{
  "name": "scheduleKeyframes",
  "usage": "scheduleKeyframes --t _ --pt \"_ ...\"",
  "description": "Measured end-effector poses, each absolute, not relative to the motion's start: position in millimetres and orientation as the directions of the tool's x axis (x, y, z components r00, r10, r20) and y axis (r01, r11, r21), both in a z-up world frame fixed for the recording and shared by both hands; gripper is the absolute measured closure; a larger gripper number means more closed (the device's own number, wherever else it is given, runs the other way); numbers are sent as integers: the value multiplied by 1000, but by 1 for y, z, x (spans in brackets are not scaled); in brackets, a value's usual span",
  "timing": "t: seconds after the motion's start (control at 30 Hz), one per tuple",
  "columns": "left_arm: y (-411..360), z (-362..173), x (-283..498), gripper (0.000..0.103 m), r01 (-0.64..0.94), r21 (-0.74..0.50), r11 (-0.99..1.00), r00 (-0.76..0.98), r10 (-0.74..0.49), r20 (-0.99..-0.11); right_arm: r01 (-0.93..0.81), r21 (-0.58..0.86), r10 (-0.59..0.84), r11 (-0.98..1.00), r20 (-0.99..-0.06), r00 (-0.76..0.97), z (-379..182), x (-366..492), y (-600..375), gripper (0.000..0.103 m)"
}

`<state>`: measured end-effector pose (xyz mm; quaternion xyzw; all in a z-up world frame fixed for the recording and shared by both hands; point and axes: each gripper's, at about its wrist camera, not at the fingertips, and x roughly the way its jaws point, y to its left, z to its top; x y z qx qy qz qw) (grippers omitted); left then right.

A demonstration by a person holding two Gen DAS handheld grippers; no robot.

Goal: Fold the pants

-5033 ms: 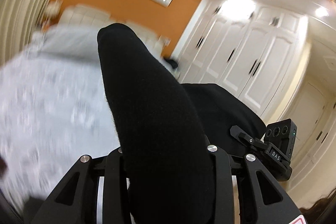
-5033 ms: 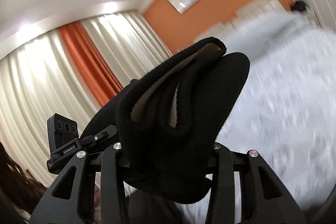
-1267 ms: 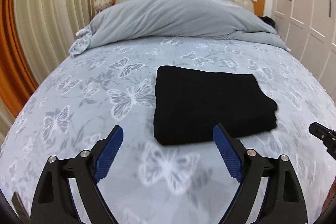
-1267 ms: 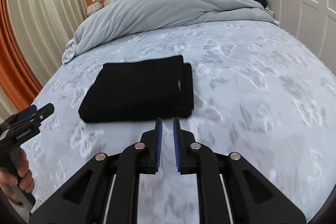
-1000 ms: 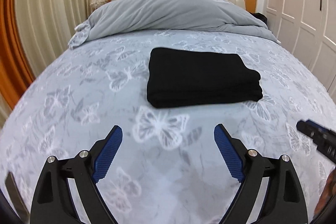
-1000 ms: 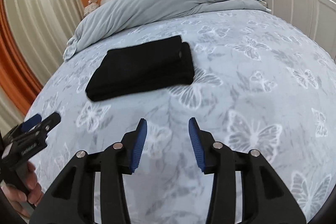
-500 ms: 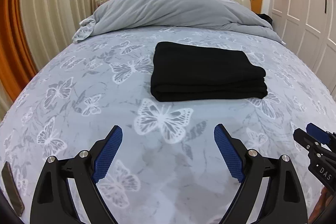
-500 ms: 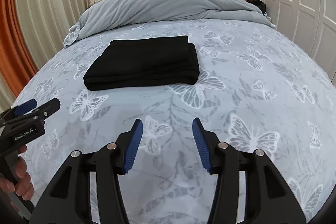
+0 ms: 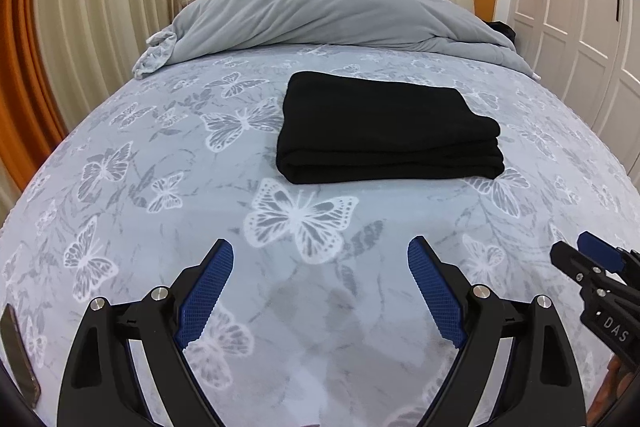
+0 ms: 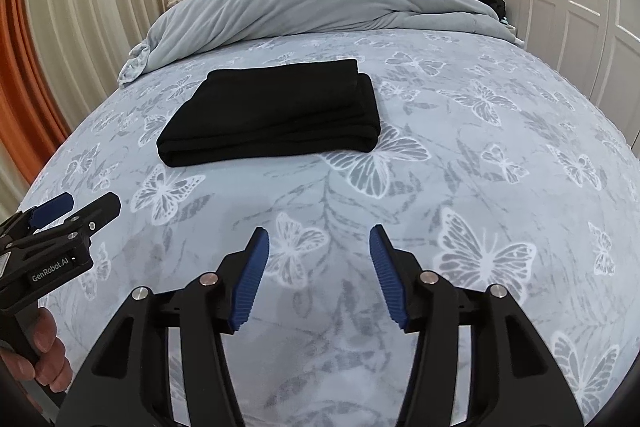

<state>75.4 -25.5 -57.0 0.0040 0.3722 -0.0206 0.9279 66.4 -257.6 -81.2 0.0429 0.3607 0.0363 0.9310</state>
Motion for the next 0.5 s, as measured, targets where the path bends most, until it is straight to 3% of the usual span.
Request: scheduleKeyframes --t 0.5 --pt "-31 -58 76 16 51 20 999 724 -23 -689 -57 89 103 994 -673 733 -84 66 -247 50"
